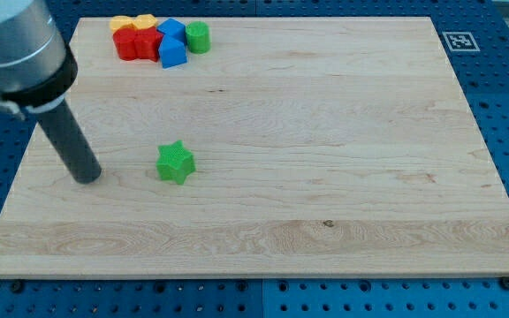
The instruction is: Place the green star parallel below the green circle
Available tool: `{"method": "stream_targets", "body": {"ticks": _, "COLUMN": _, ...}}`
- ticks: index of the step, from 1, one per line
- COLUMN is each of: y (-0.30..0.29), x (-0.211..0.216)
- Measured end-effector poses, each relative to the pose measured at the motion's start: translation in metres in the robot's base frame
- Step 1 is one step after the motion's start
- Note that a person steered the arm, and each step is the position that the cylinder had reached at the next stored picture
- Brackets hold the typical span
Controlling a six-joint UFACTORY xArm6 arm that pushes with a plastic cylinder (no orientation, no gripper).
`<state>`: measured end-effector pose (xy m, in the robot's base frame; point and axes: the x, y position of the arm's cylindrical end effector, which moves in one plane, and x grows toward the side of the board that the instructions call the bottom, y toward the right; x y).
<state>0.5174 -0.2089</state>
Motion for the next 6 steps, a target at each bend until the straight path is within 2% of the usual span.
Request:
{"method": "stream_targets", "body": {"ticks": 1, "y": 0.036, "x": 0.027}}
{"method": "stream_targets", "body": {"ticks": 2, "y": 0.074, "x": 0.028}}
{"method": "stream_targets", "body": {"ticks": 3, "y": 0.092, "x": -0.002}}
{"method": "stream_targets", "body": {"ticks": 6, "y": 0.096, "x": -0.010}}
